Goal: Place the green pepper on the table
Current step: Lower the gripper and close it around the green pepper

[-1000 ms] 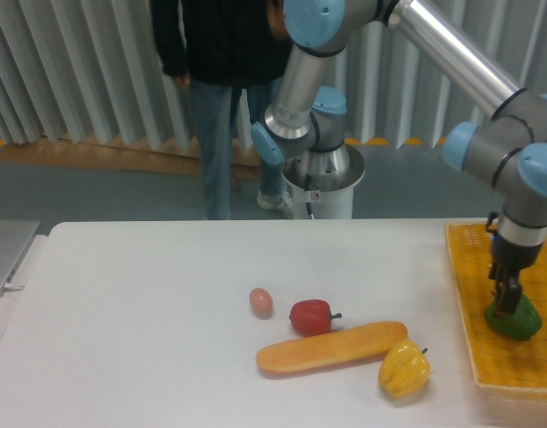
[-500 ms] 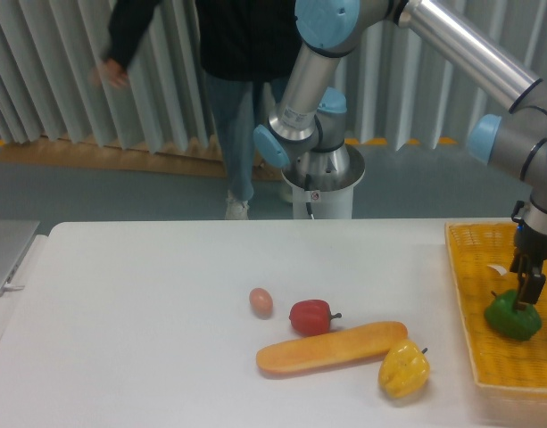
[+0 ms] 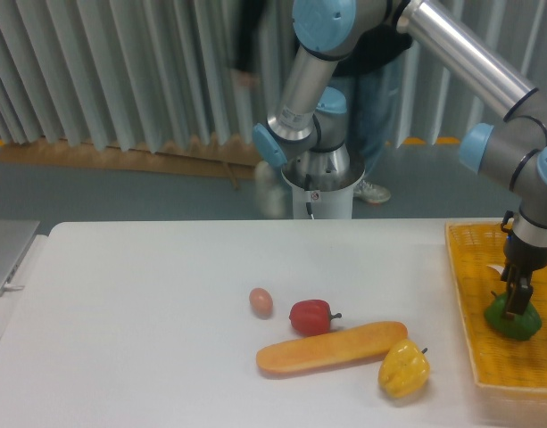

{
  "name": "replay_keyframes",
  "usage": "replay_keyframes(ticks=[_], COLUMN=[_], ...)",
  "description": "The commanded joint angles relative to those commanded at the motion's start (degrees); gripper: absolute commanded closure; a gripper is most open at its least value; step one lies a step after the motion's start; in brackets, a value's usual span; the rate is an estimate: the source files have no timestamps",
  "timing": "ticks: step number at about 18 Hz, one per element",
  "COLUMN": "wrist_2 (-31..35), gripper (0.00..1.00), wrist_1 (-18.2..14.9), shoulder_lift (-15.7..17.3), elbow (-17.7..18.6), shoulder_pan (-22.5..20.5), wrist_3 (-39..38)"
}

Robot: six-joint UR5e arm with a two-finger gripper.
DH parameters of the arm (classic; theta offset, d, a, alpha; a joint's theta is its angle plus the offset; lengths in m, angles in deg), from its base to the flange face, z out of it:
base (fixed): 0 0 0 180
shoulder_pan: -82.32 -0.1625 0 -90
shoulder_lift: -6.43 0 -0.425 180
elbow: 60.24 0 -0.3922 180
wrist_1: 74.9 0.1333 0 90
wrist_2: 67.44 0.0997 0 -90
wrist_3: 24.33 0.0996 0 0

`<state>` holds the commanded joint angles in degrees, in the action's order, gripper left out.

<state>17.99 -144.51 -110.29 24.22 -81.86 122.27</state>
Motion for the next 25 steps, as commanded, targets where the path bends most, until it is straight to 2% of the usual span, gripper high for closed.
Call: replay_keyframes(ticks=[8,12,18,19,20,21,22,24,25], wrist_2=[1.23,1.84,2.11,2.11,2.28,2.55,2.9,3.16,3.25], gripper=[0.0,0.0,0.01,0.2,0.31,0.35,0.48,0.56,0.56], wrist_1=[0.18,2.02,2.2,2.2,2.2,2.2,2.2,2.2,2.2], shoulder_lift=[-0.7,-1.49,-1.67,-1.67,-1.58,-1.58,-1.58,-1.58,-1.58], elbow=[0.0,0.0,0.18,0.35,0.44,0.44,0.53,0.53,0.53], shoulder_pan=[-0.09,-0.26,-0.44,-0.44,-0.44,-0.44,-0.35,-0.18,-0.18], wrist_3=[-0.26,0.35,-0.7,-1.57,-2.02,-1.93,-2.02,-2.02,-2.02])
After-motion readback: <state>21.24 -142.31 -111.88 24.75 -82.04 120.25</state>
